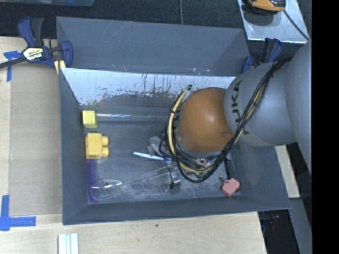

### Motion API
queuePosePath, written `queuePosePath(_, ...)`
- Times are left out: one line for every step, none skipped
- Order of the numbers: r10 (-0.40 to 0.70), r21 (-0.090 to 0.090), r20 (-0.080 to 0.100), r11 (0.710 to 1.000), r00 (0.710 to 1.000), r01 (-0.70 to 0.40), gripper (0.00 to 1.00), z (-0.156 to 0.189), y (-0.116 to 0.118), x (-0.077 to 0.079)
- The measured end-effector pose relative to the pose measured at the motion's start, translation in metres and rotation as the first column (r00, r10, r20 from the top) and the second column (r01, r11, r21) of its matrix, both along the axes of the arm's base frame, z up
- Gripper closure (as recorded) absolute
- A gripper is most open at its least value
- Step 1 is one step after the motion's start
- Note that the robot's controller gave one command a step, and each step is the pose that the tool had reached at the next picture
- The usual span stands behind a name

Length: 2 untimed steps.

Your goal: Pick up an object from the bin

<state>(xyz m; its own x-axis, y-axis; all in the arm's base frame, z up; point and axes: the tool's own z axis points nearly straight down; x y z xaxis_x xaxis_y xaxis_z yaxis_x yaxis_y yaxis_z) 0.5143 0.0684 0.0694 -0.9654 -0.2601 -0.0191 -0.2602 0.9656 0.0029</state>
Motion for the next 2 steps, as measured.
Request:
queuePosePath(-0.037,-0.007,-0.007,0.999,0.999,0.037,0.0,0.001,-0.02,0.024)
queuePosePath(-0.01,0.0,-0.003,1.0,1.0,0.01,0.0,0.002,-0.004,0.008)
